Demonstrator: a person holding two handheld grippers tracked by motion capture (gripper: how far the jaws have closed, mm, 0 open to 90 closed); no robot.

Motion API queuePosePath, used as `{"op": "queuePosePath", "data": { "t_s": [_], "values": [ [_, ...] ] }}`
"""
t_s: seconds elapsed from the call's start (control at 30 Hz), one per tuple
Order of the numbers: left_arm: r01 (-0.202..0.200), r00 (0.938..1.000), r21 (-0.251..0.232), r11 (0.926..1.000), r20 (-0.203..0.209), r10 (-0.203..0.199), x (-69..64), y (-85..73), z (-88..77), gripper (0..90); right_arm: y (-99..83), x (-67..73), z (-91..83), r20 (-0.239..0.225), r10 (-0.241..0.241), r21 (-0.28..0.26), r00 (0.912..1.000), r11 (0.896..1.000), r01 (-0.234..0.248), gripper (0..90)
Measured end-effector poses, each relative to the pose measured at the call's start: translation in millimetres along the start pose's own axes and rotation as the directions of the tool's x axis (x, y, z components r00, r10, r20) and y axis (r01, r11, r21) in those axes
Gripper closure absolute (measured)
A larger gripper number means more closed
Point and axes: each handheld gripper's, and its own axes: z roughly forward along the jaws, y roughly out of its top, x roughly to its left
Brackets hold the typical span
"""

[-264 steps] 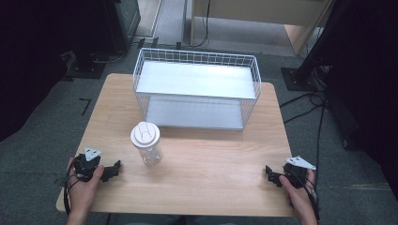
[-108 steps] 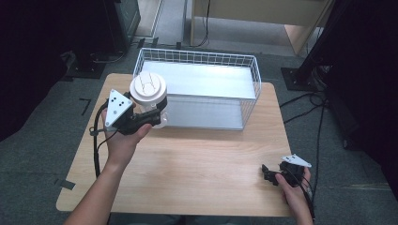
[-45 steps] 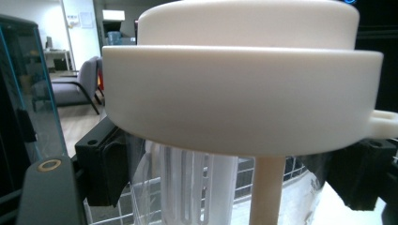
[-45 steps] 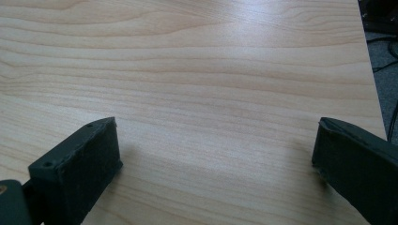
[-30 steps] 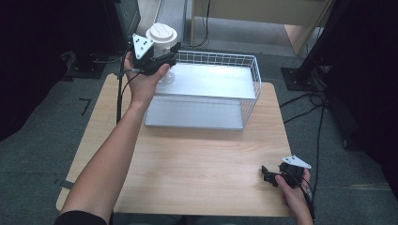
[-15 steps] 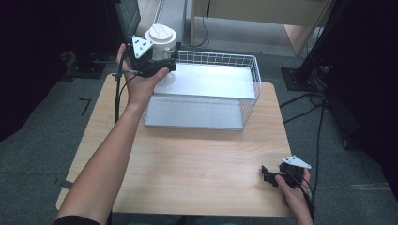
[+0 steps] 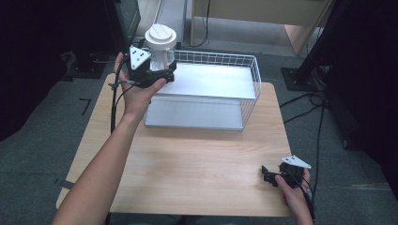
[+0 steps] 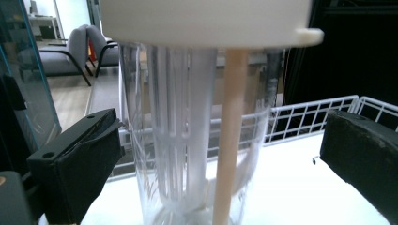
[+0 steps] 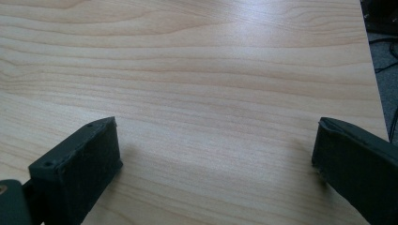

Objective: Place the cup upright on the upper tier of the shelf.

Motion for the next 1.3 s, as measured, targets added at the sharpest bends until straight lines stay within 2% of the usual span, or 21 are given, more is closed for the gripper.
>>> {"op": "queuePosePath", "data": {
  "t_s": [0.1,0.47,0.6,0.77,0.93,1.3],
  "values": [
    [-0.016,0.9999,-0.002,0.9999,0.002,0.016,-0.8,-4.9,-9.5,0.0,0.0,0.0,0.0,0.0,0.0,0.0,1.0,1.0,0.0,1.1],
    [-0.014,0.9999,-0.004,0.9999,0.009,0.014,1.8,-18.9,-30.9,0.0,0.0,0.1,-0.1,0.0,0.001,0.001,1.0,1.0,-0.001,1.1],
    [-0.035,0.9993,-0.004,0.9994,0.01,0.035,0.6,-27.6,-38.6,0.0,0.0,0.0,-0.1,0.0,0.0,0.001,1.0,1.0,0.0,1.1],
    [-0.03,0.9993,-0.009,0.9995,0.022,0.03,0.6,-36.3,-48.2,0.0,0.0,0.1,-0.1,0.001,0.001,0.0,1.0,1.0,-0.001,1.1],
    [-0.05,0.9985,-0.014,0.9987,0.021,0.05,-1.1,-44.7,-57.5,0.0,0.0,0.1,-0.1,0.001,0.0,0.0,1.0,1.0,0.0,1.1],
    [-0.042,0.9987,-0.021,0.9989,0.027,0.042,5.2,-66.5,-82.0,0.0,-0.1,0.1,0.0,0.002,0.0,-0.001,1.0,1.0,0.0,1.1]
  ]
}}
